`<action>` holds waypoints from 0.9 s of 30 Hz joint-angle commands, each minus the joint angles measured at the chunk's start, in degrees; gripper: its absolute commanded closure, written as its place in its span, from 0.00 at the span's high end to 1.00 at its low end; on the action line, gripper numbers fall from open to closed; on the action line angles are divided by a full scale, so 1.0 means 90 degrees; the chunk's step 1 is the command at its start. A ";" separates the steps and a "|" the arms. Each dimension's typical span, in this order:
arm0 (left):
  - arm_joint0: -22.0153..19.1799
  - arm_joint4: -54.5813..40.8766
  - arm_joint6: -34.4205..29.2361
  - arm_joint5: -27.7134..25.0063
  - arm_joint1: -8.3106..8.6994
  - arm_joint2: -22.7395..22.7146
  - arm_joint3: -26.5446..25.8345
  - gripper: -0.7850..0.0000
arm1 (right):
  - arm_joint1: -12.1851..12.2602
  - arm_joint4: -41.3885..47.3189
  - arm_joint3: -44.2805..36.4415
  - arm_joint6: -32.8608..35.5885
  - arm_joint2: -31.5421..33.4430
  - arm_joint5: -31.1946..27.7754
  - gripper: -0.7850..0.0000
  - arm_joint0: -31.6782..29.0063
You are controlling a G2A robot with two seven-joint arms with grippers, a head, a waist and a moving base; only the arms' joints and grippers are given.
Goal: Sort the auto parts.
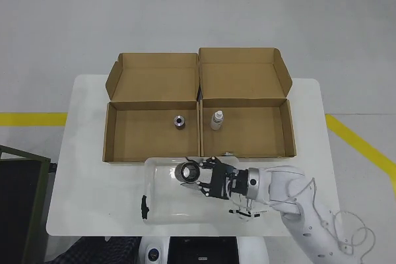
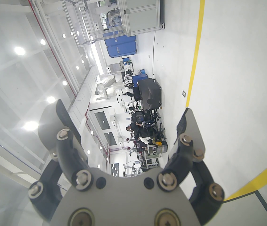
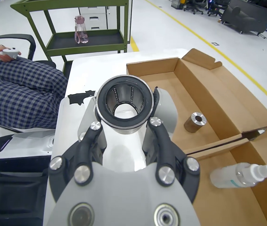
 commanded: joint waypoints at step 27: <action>0.0000 0.0000 0.0000 0.0000 0.0000 0.0000 0.0000 1.00 | 0.0214 0.0792 -0.0035 -0.0853 0.1022 -0.0074 0.00 -0.0507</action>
